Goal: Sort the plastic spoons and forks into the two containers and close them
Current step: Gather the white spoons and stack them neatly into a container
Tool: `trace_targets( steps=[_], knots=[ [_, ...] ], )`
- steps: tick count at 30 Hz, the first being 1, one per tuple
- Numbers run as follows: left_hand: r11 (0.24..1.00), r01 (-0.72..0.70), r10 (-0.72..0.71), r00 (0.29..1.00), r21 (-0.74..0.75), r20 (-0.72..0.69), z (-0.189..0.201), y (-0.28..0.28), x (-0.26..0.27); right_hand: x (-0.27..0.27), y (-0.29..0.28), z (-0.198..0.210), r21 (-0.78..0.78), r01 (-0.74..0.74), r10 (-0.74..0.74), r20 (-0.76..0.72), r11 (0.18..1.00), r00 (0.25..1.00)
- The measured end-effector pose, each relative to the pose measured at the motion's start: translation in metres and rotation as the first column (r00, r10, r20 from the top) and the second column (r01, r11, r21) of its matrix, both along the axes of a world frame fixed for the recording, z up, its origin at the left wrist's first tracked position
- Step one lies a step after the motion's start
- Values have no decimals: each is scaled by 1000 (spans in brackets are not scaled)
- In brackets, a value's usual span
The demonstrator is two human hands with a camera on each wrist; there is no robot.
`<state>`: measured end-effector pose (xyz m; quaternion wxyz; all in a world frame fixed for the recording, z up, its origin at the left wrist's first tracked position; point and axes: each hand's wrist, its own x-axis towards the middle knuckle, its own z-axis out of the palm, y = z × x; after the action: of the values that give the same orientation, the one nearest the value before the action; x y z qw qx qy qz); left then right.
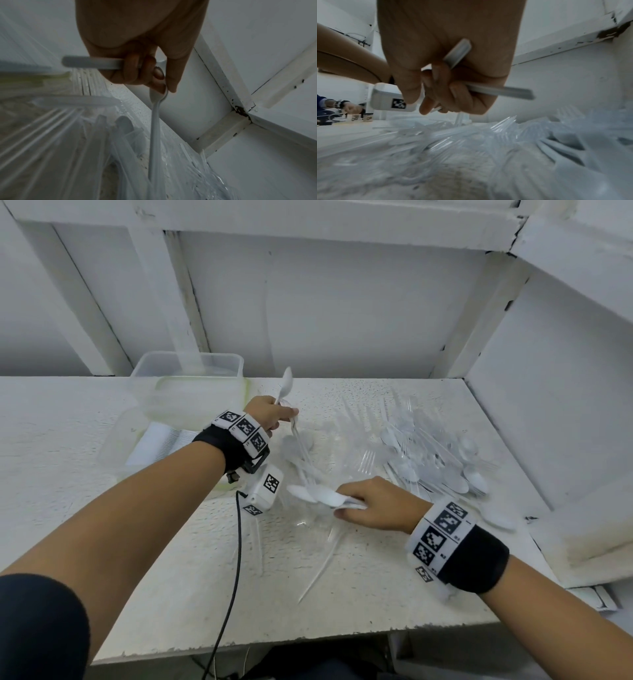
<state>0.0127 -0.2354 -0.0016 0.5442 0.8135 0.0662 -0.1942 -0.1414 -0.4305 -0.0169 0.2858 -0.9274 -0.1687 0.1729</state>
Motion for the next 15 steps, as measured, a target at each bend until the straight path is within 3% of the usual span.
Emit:
trace_targets(
  steps=[4, 7, 10, 15],
  knots=[
    [990, -16, 16, 1000, -143, 3, 1, 7, -6, 11, -9, 11, 132, 159, -164, 22, 978, 986],
    [990, -4, 11, 999, -142, 48, 5, 7, -11, 26, -9, 18, 238, 340, -354, 19, 910, 935],
    [995, 16, -3, 992, -101, 128, 12, 3, -18, 44, -1, 21, 311, 489, -493, -70, 815, 867],
    [979, -36, 71, 983, -200, 168, 24, 4, -21, 76, 18, 21, 356, 615, -576, -222, 703, 787]
  ],
)
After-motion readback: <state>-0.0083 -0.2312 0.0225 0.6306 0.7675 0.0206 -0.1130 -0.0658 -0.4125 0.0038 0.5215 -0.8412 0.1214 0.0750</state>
